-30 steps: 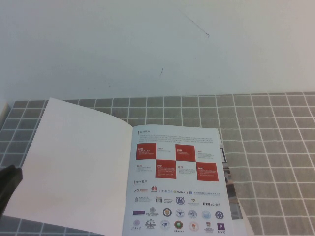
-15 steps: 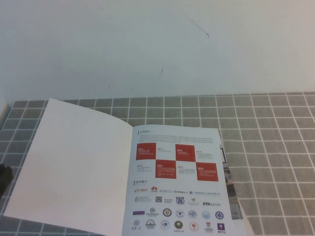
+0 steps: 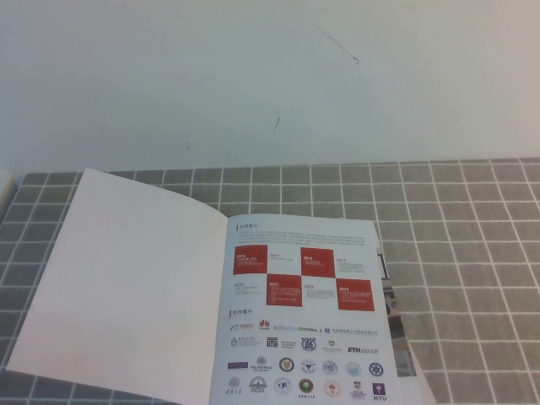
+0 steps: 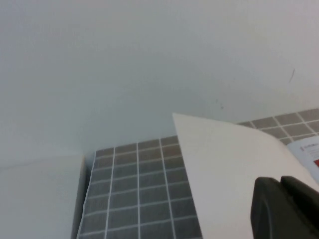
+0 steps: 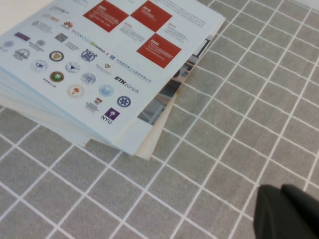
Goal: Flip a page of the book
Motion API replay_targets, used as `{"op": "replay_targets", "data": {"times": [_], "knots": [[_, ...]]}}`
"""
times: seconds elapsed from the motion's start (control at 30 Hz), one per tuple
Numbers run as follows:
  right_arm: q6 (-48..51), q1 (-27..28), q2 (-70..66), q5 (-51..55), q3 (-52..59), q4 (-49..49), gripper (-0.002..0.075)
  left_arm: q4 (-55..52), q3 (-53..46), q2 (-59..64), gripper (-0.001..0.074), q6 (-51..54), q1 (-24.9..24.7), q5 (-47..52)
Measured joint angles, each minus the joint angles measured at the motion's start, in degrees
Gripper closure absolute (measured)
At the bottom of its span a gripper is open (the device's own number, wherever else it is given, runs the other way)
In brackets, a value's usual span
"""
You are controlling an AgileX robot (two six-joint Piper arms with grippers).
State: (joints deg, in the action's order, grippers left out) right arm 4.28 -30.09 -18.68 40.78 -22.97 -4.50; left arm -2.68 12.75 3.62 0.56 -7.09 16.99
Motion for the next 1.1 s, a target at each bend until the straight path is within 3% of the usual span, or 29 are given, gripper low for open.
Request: {"op": "replay_targets", "data": {"times": [0.3, 0.43, 0.87, 1.1], "knots": [[0.0, 0.0, 0.0, 0.0, 0.0, 0.0, 0.0727, 1.9, -12.9, -4.2, 0.0739, -2.6, 5.9, 0.1], [0.0, 0.0, 0.0, 0.0, 0.0, 0.0, 0.0727, 2.1, -13.8, -4.2, 0.0739, -3.4, 6.6, 0.6], [0.0, 0.0, 0.0, 0.0, 0.0, 0.0, 0.0727, 1.6, -13.8, -4.2, 0.0739, -4.1, 6.3, 1.2], [0.0, 0.0, 0.0, 0.0, 0.0, 0.0, 0.0727, 0.5, -13.7, -4.2, 0.0739, -7.2, 3.2, 1.6]]}}
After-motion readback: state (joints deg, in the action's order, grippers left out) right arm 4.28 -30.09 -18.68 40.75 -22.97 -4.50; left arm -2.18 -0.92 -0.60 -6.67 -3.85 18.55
